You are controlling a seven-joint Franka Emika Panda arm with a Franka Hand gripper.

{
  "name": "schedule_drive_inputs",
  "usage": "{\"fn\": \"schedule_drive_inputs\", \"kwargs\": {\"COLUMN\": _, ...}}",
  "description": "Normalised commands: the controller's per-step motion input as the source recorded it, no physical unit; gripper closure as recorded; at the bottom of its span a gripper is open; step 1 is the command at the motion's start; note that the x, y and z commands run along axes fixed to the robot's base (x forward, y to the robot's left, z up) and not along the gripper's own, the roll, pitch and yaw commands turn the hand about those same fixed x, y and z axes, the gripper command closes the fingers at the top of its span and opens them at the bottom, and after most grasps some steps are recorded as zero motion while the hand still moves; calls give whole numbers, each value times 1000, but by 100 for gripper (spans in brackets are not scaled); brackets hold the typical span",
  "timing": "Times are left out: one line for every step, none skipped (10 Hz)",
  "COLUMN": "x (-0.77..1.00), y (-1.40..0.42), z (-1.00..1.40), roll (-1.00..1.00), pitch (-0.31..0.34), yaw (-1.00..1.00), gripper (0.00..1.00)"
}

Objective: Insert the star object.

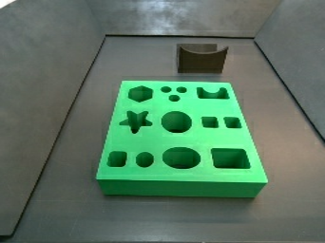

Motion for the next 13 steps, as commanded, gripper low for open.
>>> {"fn": "schedule_drive_inputs", "kwargs": {"x": 491, "y": -557, "z": -1000, "roll": 93, "pitch": -57, "yaw": -254, "gripper": 100}}
{"fn": "schedule_drive_inputs", "kwargs": {"x": 577, "y": -511, "z": -1000, "roll": 77, "pitch": -30, "yaw": -231, "gripper": 100}}
{"fn": "schedule_drive_inputs", "kwargs": {"x": 589, "y": -509, "z": -1000, "roll": 77, "pitch": -27, "yaw": -226, "gripper": 100}}
{"fn": "schedule_drive_inputs", "kwargs": {"x": 623, "y": -443, "z": -1000, "roll": 114, "pitch": 0, "yaw": -234, "gripper": 100}}
{"fn": "schedule_drive_inputs", "kwargs": {"x": 397, "y": -306, "z": -1000, "roll": 189, "pitch": 0, "yaw": -197, "gripper": 100}}
{"fn": "schedule_drive_inputs", "kwargs": {"x": -160, "y": 37, "z": -1000, "roll": 116, "pitch": -4, "yaw": -231, "gripper": 100}}
{"fn": "schedule_drive_inputs", "kwargs": {"x": -474, "y": 300, "z": -1000, "roll": 84, "pitch": -14, "yaw": -249, "gripper": 100}}
{"fn": "schedule_drive_inputs", "kwargs": {"x": -511, "y": 389, "z": -940, "roll": 116, "pitch": -19, "yaw": -280, "gripper": 100}}
{"fn": "schedule_drive_inputs", "kwargs": {"x": -577, "y": 466, "z": -920, "roll": 120, "pitch": -17, "yaw": -329, "gripper": 100}}
{"fn": "schedule_drive_inputs", "kwargs": {"x": -677, "y": 429, "z": -1000, "roll": 53, "pitch": -9, "yaw": -351, "gripper": 100}}
{"fn": "schedule_drive_inputs", "kwargs": {"x": -274, "y": 54, "z": -969, "roll": -23, "pitch": -129, "yaw": -311, "gripper": 100}}
{"fn": "schedule_drive_inputs", "kwargs": {"x": -86, "y": 0, "z": -891, "roll": -14, "pitch": -159, "yaw": -309, "gripper": 100}}
{"fn": "schedule_drive_inputs", "kwargs": {"x": -20, "y": 0, "z": -577, "roll": 0, "pitch": -103, "yaw": -271, "gripper": 100}}
